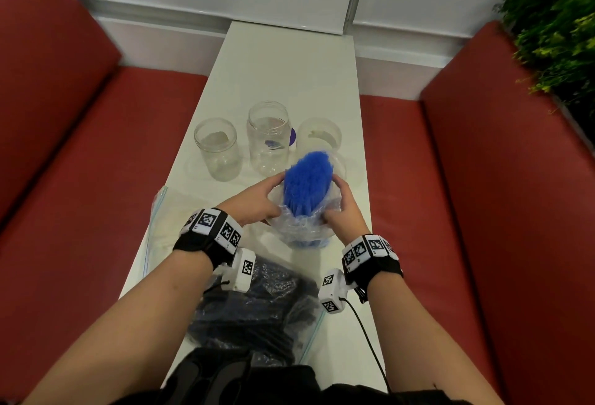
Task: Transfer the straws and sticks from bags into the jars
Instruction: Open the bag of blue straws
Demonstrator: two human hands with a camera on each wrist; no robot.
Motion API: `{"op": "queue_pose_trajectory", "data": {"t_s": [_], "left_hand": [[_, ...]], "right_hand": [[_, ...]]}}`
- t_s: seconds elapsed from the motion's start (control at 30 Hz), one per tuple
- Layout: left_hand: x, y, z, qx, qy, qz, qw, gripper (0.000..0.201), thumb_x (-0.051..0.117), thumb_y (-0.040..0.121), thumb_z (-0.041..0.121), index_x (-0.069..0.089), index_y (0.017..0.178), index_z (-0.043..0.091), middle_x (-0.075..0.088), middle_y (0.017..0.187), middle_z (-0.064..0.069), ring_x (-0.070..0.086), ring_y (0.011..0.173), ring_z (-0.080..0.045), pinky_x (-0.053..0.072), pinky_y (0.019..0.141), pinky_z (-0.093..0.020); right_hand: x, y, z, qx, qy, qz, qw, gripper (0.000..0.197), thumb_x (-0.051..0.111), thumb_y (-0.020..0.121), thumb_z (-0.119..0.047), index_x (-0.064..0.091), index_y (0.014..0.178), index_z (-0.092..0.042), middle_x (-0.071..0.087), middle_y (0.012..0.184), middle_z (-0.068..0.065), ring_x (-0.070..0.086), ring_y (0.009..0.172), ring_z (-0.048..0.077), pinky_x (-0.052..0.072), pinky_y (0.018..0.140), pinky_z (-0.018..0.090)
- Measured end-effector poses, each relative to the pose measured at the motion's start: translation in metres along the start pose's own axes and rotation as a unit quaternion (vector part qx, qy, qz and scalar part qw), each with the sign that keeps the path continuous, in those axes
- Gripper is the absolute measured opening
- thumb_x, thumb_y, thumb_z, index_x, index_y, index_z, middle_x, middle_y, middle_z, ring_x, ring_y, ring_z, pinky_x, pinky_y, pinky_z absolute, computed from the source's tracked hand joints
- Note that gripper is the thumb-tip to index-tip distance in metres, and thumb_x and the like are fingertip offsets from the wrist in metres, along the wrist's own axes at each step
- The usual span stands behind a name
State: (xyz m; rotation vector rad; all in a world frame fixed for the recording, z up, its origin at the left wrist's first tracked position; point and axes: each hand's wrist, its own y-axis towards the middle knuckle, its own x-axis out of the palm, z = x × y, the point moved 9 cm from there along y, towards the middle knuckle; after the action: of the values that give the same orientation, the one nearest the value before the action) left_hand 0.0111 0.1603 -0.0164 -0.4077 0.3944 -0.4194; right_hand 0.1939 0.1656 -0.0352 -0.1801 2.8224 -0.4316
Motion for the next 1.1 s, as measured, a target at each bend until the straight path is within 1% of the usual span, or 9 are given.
{"op": "queue_pose_trajectory", "data": {"t_s": [0.07,0.3,0.47,0.5,0.57,0.6,0.63,1.0,1.1], "left_hand": [[0.001,0.001,0.000,-0.012,0.014,-0.023,1.000,0.099,0.057,0.077,-0.007,0.026,0.155,0.045,0.039,0.153,0.009,0.067,0.072,-0.005,0.053,0.061,-0.019],[-0.010,-0.004,0.009,-0.042,-0.059,-0.090,0.993,0.088,0.070,0.061,0.008,0.044,0.133,0.051,0.041,0.139,0.006,0.065,0.107,-0.039,0.061,0.086,-0.046],[-0.004,-0.008,0.016,-0.022,-0.036,-0.126,0.991,0.106,0.060,0.074,-0.007,0.032,0.135,0.075,0.035,0.145,0.002,0.068,0.107,-0.023,0.061,0.083,-0.039],[-0.002,-0.008,0.017,-0.021,-0.029,-0.131,0.991,0.109,0.062,0.074,-0.006,0.028,0.135,0.077,0.034,0.146,0.000,0.070,0.101,-0.020,0.061,0.084,-0.041],[0.001,-0.010,0.020,-0.013,-0.012,-0.140,0.990,0.113,0.064,0.073,-0.005,0.021,0.135,0.080,0.034,0.145,-0.003,0.070,0.087,-0.015,0.061,0.085,-0.043],[0.002,-0.011,0.022,-0.009,-0.004,-0.144,0.990,0.115,0.065,0.072,-0.004,0.018,0.135,0.080,0.034,0.145,-0.003,0.070,0.085,-0.014,0.061,0.083,-0.041],[0.002,-0.012,0.022,-0.006,0.003,-0.147,0.989,0.117,0.065,0.071,-0.004,0.016,0.136,0.080,0.034,0.146,-0.004,0.069,0.086,-0.015,0.060,0.082,-0.038],[0.000,-0.014,0.017,-0.004,0.069,-0.135,0.988,0.100,0.059,0.076,-0.009,0.037,0.139,0.064,0.032,0.150,0.008,0.062,0.081,-0.016,0.057,0.081,-0.031],[-0.005,-0.012,0.013,-0.024,0.056,-0.104,0.993,0.093,0.065,0.069,0.002,0.032,0.132,0.061,0.039,0.140,0.002,0.065,0.083,-0.018,0.059,0.077,-0.030]], "right_hand": [[0.001,0.001,0.003,0.020,0.005,-0.027,0.999,0.082,0.052,0.076,0.013,0.041,0.141,-0.036,0.062,0.085,0.002,0.060,0.056,-0.001,0.046,0.050,0.013],[-0.008,0.005,-0.022,0.030,0.066,-0.067,0.995,0.059,0.046,0.077,-0.008,0.067,0.121,-0.041,0.060,0.133,0.000,0.058,0.117,0.021,0.054,0.097,0.044],[0.001,0.005,-0.032,0.028,0.060,-0.105,0.992,0.062,0.044,0.088,-0.017,0.054,0.130,-0.061,0.063,0.128,0.010,0.059,0.122,0.024,0.053,0.100,0.048],[0.002,0.005,-0.033,0.022,0.041,-0.101,0.994,0.065,0.042,0.089,-0.017,0.050,0.131,-0.065,0.046,0.107,-0.020,0.061,0.118,0.021,0.050,0.103,0.048],[0.003,0.006,-0.034,0.012,0.012,-0.092,0.996,0.071,0.042,0.088,-0.015,0.044,0.131,-0.071,0.036,0.121,-0.013,0.064,0.093,0.005,0.047,0.103,0.041],[0.003,0.006,-0.035,0.007,0.002,-0.088,0.996,0.072,0.044,0.087,-0.015,0.042,0.131,-0.072,0.035,0.086,-0.028,0.062,0.083,0.000,0.045,0.101,0.037],[0.003,0.007,-0.035,0.001,-0.004,-0.084,0.996,0.071,0.046,0.087,-0.018,0.040,0.131,-0.074,0.064,0.089,-0.019,0.061,0.082,-0.005,0.042,0.101,0.035],[0.002,0.015,-0.044,-0.007,-0.054,-0.084,0.995,0.067,0.042,0.091,0.001,0.049,0.145,-0.038,0.056,0.144,0.002,0.063,0.118,0.021,0.054,0.098,0.035],[0.006,0.010,-0.046,-0.005,-0.048,-0.104,0.993,0.072,0.033,0.093,0.008,0.060,0.131,-0.046,0.052,0.145,-0.010,0.057,0.117,0.000,0.048,0.097,0.022]]}}
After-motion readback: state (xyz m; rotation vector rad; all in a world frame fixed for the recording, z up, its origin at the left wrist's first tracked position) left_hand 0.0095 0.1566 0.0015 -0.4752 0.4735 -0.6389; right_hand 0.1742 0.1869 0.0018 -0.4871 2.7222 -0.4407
